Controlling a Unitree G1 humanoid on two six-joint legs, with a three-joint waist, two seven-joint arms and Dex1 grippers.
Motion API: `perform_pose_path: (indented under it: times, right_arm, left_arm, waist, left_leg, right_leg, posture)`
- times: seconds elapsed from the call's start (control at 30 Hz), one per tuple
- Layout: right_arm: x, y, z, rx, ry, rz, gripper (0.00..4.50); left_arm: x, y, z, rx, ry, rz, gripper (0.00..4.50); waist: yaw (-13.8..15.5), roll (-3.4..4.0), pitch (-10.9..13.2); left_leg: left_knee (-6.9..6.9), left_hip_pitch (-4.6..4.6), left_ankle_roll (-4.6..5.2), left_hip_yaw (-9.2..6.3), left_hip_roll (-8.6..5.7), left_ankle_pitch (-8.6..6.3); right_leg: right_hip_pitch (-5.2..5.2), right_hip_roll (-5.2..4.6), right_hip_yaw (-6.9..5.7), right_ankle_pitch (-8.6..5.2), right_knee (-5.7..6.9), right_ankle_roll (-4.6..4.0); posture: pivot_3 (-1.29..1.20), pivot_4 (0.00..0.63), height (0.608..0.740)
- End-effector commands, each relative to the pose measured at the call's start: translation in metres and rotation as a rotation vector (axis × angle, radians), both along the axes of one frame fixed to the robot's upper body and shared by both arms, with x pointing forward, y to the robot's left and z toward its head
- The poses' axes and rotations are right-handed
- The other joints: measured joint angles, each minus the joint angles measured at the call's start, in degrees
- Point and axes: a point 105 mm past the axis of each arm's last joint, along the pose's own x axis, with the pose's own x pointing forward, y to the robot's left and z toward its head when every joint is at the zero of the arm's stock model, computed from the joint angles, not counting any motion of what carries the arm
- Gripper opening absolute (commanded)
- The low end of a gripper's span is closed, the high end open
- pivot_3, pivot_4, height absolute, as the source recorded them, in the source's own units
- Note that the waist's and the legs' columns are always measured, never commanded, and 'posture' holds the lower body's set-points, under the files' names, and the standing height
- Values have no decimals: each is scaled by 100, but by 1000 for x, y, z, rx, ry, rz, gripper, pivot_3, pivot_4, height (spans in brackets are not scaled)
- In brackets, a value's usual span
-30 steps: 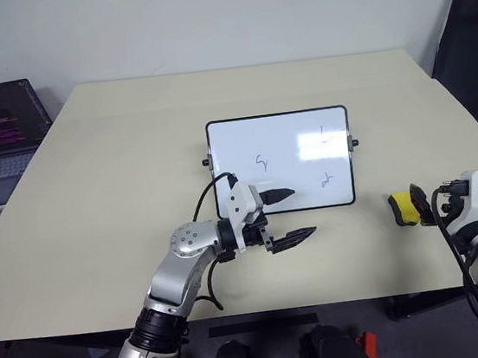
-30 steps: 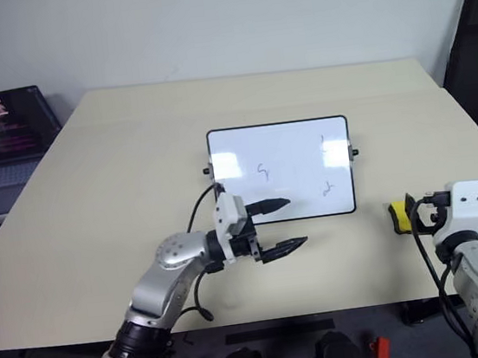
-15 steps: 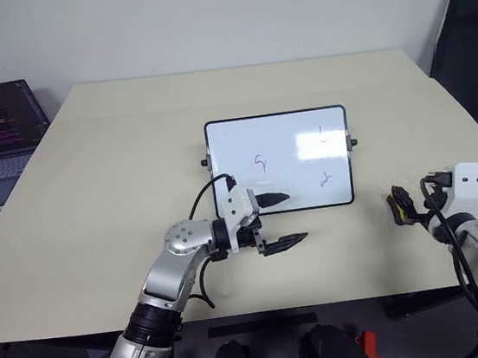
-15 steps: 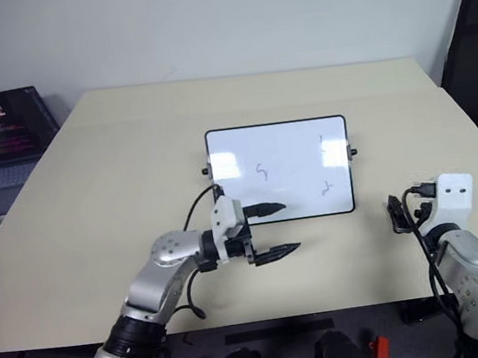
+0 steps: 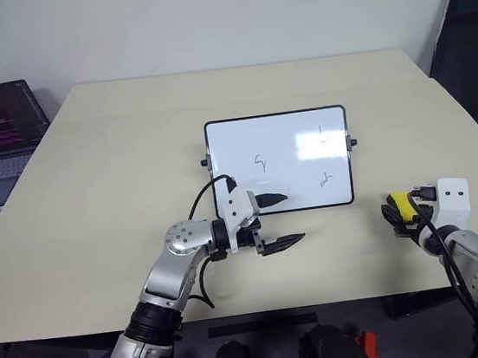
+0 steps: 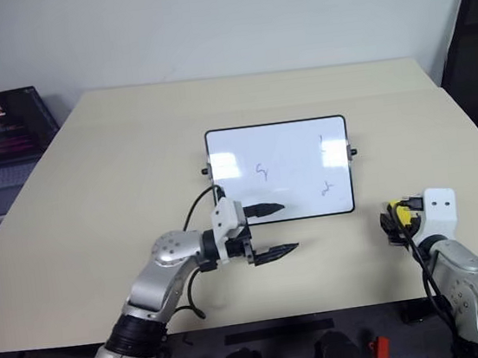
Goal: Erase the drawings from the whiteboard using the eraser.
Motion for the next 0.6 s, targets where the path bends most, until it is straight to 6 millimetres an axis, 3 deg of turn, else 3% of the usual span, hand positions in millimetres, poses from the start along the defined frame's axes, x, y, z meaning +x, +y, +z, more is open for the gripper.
perform_pose_path:
  times: [0.03,0.6]
  right_arm:
    - [3,-3,8,-22,-41,-2,4457]
    - [12,-3,6,14,-64,-37,4457]
  left_arm:
    - [1,-1,11,-21,-46,3,4500]
    - [1,2,9,-12,-45,14,4500]
  waist:
    - [-3,0,0]
    - [-3,0,0]
  left_leg:
    - [0,0,0,0,0,0]
    - [-1,0,0,0,0,0]
  right_leg:
    - [0,0,1,0,0,0]
    - [-1,0,0,0,-1,0]
  posture:
    - [0,150,740]
    - [0,150,740]
